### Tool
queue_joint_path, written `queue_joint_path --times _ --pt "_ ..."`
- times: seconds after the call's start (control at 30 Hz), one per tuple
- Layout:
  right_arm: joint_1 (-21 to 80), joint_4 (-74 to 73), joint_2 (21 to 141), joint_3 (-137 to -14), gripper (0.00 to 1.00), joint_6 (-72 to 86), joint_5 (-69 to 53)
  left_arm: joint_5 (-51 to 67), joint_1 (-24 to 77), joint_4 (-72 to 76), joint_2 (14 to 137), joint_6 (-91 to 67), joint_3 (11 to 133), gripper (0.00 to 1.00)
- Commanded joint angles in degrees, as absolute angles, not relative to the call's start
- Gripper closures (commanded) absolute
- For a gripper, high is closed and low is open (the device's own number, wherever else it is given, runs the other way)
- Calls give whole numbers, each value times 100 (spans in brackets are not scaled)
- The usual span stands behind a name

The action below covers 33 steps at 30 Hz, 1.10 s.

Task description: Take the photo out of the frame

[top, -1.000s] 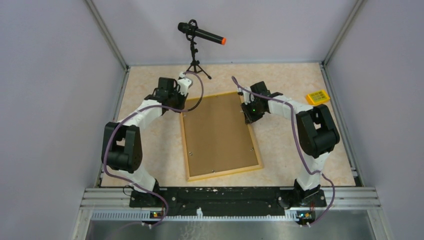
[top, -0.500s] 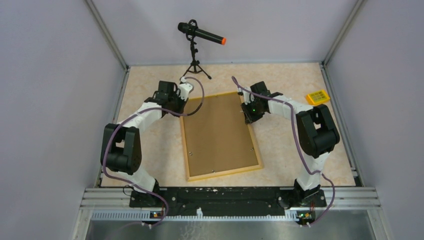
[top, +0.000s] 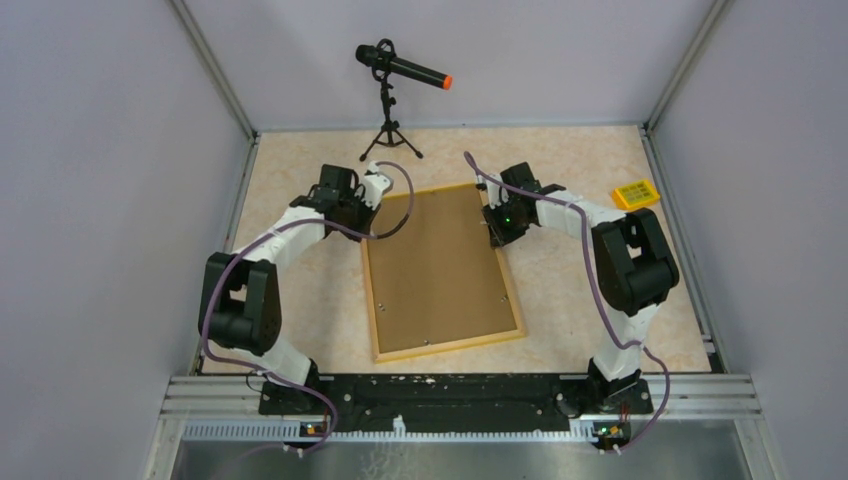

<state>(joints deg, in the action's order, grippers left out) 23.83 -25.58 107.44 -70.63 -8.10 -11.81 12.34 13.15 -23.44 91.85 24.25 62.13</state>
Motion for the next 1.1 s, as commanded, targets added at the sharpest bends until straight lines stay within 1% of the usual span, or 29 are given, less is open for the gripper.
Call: queue_joint_path --times 0.0,0.4,0.77,1.07 --pt "2421 -2933 11183 -6925 100 -940 -1030 1545 1431 -2688 9041 2362 6163 100" --pt "2426 -2954 11202 -6930 100 -940 -1056 1106 1441 -2130 9224 1909 6064 100" --pt "2426 -2957 11228 -6903 100 -976 -1064 1328 1441 -1468 9361 1500 5946 100" --pt "2426 -2962 11298 -6946 100 -989 -1063 1496 1442 -912 9227 1164 5863 100"
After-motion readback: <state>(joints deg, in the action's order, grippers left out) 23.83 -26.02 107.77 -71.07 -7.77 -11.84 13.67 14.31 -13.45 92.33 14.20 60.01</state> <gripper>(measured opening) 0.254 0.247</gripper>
